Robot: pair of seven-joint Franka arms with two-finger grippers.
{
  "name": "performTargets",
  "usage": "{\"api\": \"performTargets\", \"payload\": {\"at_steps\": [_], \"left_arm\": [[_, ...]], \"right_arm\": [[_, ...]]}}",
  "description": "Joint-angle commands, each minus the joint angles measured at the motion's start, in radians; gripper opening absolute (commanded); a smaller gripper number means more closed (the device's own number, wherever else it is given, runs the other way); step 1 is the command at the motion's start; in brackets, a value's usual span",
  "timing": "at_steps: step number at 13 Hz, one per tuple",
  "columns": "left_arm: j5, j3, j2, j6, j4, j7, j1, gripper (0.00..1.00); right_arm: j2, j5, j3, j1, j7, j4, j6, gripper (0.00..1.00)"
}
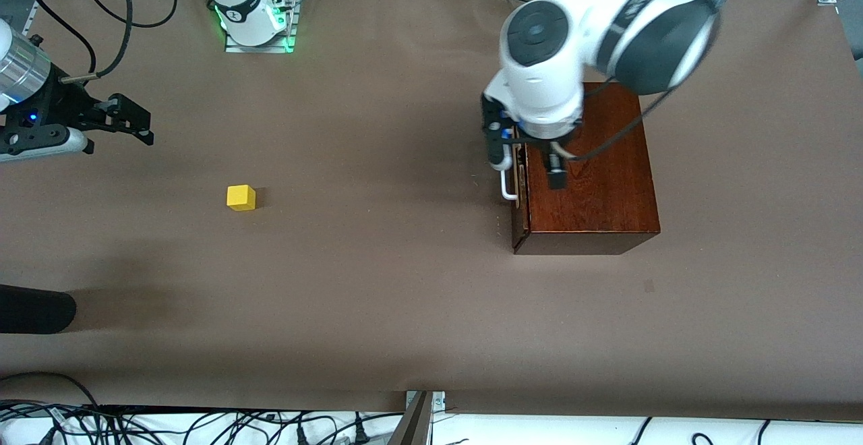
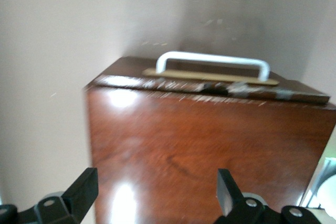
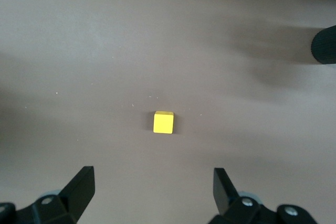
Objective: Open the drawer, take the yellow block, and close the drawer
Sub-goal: 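Push the drawer fully shut with the left gripper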
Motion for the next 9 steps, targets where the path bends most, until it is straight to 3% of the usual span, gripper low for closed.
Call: {"api": "performTargets", "payload": {"at_steps": [1,4,6,8,9], "left_arm": [[-0.039,-0.007,-0.011,-0.049,0.082,0.006,0.099,1.0],[-0.035,-0.002,-0.012,-0.095,0.181,0.001,0.187,1.0],[-0.048,0.007,-0.032,-0.097,0.196,-0.005,0.245,1.0],[-0.161,0.12,-0.113,-0.089,0.132,-0.102,0.238,1.0],[-0.256,0.216,-0.19,-0.053,0.036,-0.193,0.22,1.0]], "right_arm": [[0.004,-0.006,-0.001,0.002,0.018,0.024,-0.017,1.0],[0.004,-0.003,-0.008,-0.006,0.023,0.027,-0.017,1.0],[0.004,-0.005,-0.004,-0.004,0.023,0.03,-0.02,1.0],[0.001,-0.003,-0.001,-0.001,0.021,0.03,-0.02,1.0],[0.001,-0.003,-0.001,-0.001,0.02,0.03,-0.02,1.0]]}}
